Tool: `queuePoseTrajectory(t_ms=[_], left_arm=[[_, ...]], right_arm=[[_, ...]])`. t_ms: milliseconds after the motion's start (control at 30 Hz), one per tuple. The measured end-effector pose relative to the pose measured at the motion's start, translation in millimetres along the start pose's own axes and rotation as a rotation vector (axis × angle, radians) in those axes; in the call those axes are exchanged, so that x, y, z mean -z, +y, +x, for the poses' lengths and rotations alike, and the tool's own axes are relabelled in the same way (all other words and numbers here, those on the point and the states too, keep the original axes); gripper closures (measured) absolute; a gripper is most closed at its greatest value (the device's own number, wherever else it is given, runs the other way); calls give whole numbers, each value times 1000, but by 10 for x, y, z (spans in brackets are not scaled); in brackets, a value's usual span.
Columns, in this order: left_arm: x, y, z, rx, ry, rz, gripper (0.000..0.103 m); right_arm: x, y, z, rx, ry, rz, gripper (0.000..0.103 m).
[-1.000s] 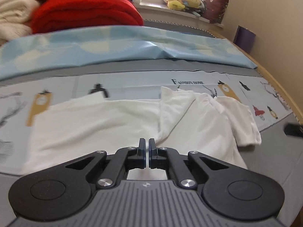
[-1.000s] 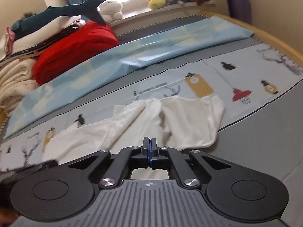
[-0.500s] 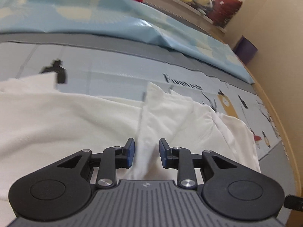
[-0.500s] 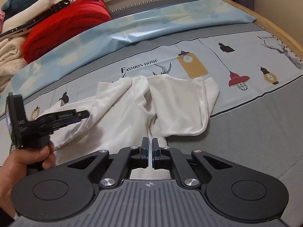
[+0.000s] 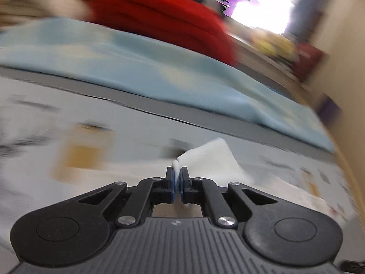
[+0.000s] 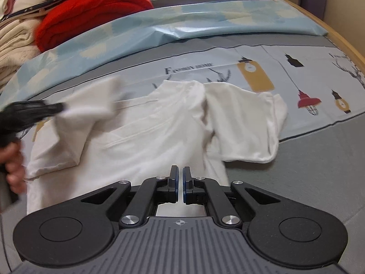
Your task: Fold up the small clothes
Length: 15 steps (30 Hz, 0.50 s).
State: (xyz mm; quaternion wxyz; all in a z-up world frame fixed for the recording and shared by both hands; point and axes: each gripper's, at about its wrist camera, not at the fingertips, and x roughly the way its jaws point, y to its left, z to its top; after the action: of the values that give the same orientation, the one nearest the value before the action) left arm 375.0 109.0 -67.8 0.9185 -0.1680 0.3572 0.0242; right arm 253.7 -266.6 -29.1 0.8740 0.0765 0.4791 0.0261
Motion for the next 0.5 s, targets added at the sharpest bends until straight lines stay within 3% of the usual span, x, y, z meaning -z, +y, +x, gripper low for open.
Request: queuePoseTrajectory(t_ms=[167,200,300,400,467,500], left_arm=[[2,1523,-617,-388,-112,-150,99],[34,1886,-790,-499,-143,-200,99],[158,2786,-1230,-722,-191,-362,97],[327,3481,-1538,-748,-180,-559,92],[421,3732,-1671,-784,-171,-648,90],[448,3810,-1716,-774,-169,-684,84]], right_arm=[[6,224,-37,-26,2,-31,100],[13,268,-39,-30,4,-37,100],[38,410,-24,-38,12,-63,100],[67,538,3,-31,19,-95,100],[76,584,33,-27,25,-108,100],[79,606,51,-24,28,-115,100]])
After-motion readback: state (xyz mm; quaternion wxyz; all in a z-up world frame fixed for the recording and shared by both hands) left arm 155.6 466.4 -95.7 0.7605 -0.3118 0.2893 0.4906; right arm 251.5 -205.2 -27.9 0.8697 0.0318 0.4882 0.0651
